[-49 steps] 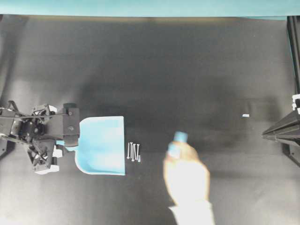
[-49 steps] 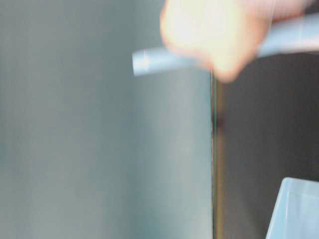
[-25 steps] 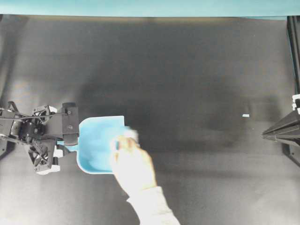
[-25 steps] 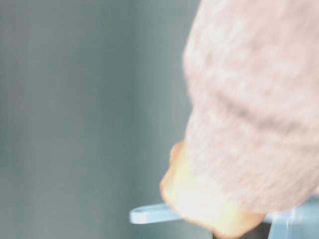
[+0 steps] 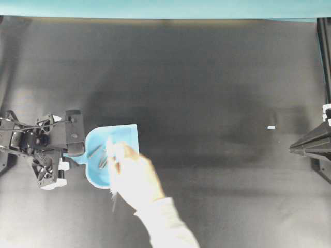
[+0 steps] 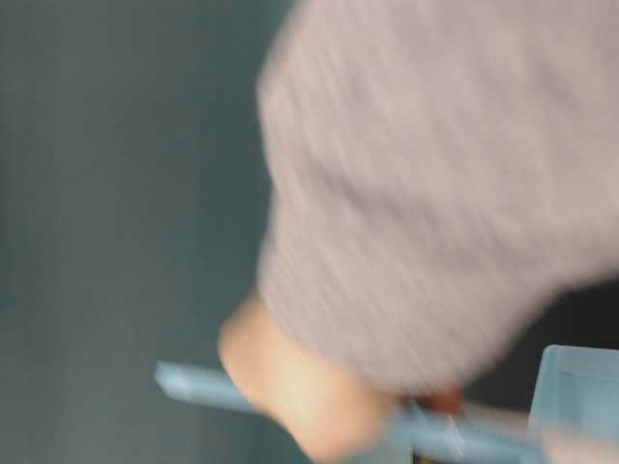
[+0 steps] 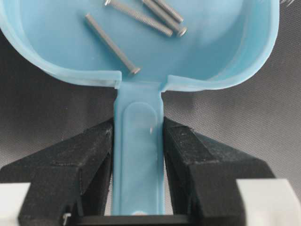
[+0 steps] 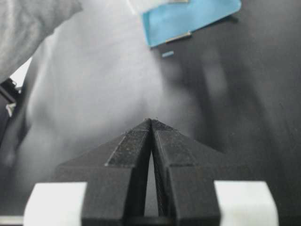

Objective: Hold the dustpan with the left arm, while a human hand uses a hand brush to gather screws into the dustpan.
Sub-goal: 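Hold the dustpan steady with the left gripper while screws are swept in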

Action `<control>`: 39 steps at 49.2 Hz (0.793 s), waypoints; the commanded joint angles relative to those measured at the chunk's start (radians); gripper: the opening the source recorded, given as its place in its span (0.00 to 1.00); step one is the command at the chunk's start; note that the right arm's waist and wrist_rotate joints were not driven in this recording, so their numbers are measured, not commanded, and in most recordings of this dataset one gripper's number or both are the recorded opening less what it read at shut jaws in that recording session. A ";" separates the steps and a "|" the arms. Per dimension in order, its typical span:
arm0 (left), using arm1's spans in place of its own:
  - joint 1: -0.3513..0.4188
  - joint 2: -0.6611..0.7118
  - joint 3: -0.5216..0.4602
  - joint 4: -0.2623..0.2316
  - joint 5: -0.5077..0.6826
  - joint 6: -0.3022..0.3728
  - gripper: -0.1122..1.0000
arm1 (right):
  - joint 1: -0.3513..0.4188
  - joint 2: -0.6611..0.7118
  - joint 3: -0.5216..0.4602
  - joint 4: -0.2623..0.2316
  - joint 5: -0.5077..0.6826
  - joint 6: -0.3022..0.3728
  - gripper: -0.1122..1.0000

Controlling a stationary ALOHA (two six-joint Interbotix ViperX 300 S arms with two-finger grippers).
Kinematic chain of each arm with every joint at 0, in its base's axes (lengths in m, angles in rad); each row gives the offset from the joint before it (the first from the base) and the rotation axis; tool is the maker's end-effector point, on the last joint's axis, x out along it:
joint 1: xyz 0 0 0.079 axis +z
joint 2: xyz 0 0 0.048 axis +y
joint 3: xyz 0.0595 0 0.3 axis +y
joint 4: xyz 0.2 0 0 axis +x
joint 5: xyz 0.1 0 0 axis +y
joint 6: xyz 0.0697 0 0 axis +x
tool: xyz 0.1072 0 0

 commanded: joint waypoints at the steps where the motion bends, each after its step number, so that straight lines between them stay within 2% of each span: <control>1: 0.002 -0.006 -0.002 0.003 -0.008 -0.002 0.38 | 0.000 0.005 -0.006 0.000 -0.005 0.000 0.10; 10: 0.014 -0.006 0.011 0.003 -0.014 0.008 0.38 | 0.000 0.005 -0.006 0.000 -0.005 0.002 0.10; 21: 0.020 0.038 0.037 0.003 -0.158 -0.003 0.38 | 0.000 0.005 -0.006 0.000 -0.005 0.002 0.10; 39: 0.020 0.083 0.046 0.003 -0.250 -0.003 0.38 | 0.000 0.005 -0.006 0.000 -0.006 0.000 0.10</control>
